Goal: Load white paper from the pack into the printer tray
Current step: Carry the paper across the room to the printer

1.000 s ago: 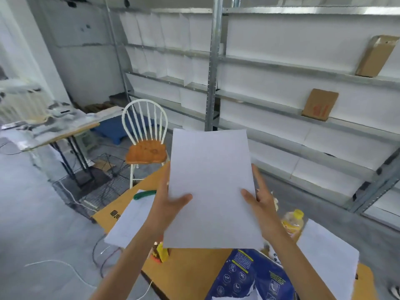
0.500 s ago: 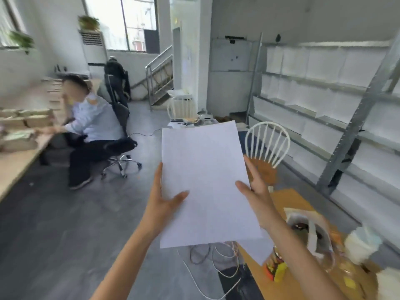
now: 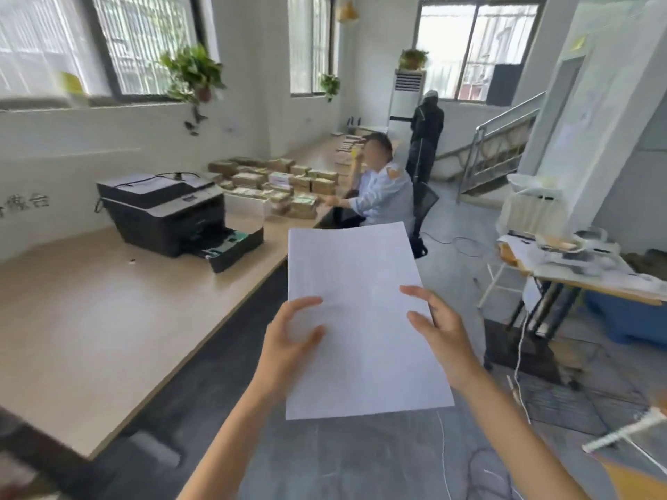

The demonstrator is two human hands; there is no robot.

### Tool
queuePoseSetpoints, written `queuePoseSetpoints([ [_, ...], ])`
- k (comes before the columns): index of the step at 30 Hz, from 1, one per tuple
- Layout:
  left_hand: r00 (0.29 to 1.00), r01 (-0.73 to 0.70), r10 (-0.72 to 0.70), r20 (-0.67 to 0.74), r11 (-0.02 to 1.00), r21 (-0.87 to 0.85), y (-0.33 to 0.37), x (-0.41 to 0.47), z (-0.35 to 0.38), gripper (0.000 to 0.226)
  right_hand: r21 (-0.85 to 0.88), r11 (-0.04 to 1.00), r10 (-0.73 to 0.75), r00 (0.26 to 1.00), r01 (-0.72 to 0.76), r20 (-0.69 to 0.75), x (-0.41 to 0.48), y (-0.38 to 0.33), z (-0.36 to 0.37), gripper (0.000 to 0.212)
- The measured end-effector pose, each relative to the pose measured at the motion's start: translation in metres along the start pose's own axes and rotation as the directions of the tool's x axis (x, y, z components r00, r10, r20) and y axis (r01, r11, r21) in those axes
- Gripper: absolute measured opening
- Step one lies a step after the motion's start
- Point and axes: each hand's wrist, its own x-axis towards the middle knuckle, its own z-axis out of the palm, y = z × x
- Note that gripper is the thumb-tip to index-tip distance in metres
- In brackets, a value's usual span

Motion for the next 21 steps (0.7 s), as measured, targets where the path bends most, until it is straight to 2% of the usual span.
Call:
queuePoseSetpoints([
  [5,0.985,0.028,-0.015,-0.172,0.997,0.073,-0.020,0.017,-0.043,0.034,0.030,0.999,0.004,0.982,-0.010,0.187,0.063,0.025,0.053,0.039],
  [9,0.954,0.089,-0.052,-0.295,0.990,0.112,-0.038,0.046,-0.060,0.031,0.070,0.997,-0.036,0.958,0.017,0.284,0.117,0.046,0.084,0.039],
  [16,0.870,0.145,-0.107,-0.481,0.989,0.042,-0.064,0.106,-0.083,0.030,0.109,0.994,-0.030,0.896,-0.021,0.443,0.212,0.081,0.129,0.035],
  [21,0.806,0.187,-0.134,-0.577,0.982,0.032,-0.087,0.129,-0.110,0.032,0.138,0.985,0.011,0.836,-0.103,0.549,0.259,0.096,0.175,0.034],
])
